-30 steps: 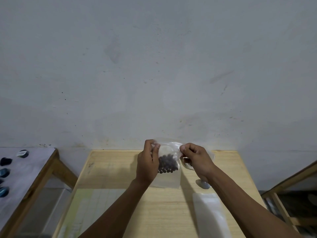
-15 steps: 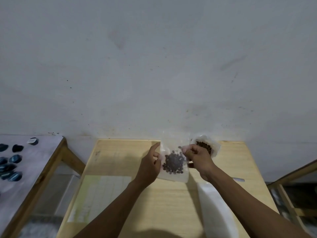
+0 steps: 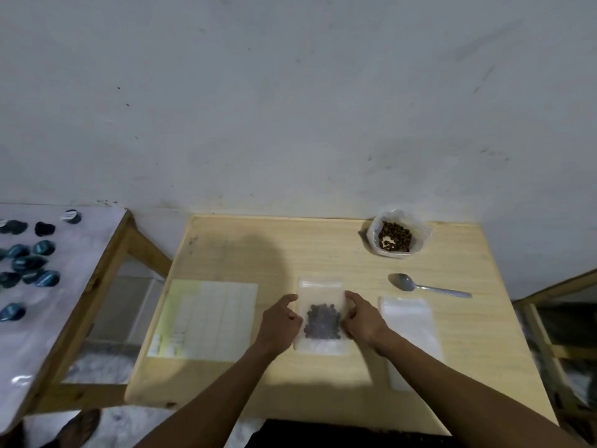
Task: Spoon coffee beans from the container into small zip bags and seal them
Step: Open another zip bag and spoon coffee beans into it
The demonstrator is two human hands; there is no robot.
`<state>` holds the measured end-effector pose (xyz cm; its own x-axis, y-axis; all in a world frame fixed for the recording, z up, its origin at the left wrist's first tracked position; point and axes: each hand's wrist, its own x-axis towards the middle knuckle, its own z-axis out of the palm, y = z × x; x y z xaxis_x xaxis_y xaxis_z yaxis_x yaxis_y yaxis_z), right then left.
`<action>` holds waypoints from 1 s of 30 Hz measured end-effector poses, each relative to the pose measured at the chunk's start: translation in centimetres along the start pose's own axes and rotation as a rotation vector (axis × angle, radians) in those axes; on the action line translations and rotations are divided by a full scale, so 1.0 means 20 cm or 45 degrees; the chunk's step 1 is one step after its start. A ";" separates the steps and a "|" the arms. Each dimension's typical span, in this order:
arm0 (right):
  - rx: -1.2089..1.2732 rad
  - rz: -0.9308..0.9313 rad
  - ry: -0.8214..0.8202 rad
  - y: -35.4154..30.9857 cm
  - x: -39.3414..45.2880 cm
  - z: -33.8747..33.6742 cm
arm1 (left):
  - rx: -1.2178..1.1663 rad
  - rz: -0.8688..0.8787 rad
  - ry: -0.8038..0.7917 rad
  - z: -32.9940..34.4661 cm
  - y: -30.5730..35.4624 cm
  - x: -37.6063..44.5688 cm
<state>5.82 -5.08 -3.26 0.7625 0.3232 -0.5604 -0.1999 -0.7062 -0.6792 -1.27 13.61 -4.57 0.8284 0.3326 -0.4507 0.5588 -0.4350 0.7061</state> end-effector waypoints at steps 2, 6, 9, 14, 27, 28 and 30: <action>-0.078 -0.031 0.026 0.00 -0.01 0.02 | 0.067 -0.030 -0.030 0.00 -0.02 -0.01; -0.305 -0.137 0.064 0.01 -0.02 0.01 | 0.200 -0.030 -0.035 0.00 -0.02 -0.02; -0.264 -0.135 0.204 0.04 -0.05 -0.06 | 0.210 0.022 0.018 -0.01 0.02 0.01; -0.160 -0.018 0.556 0.23 -0.09 -0.26 | 0.064 0.170 -0.156 0.09 0.20 0.03; -0.199 0.367 0.533 0.53 -0.25 -0.35 | 0.125 -0.012 -0.805 0.55 0.51 -0.03; -0.162 0.362 0.599 0.51 -0.26 -0.34 | 0.120 -0.020 -0.802 0.56 0.51 -0.02; -0.108 0.329 0.757 0.47 -0.28 -0.34 | 0.115 -0.024 -0.796 0.56 0.51 -0.02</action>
<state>3.93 -17.92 -3.33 0.9116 -0.2500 -0.3264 -0.3917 -0.7695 -0.5044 4.41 -0.25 -3.27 0.6691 -0.1990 -0.7160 0.5522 -0.5117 0.6582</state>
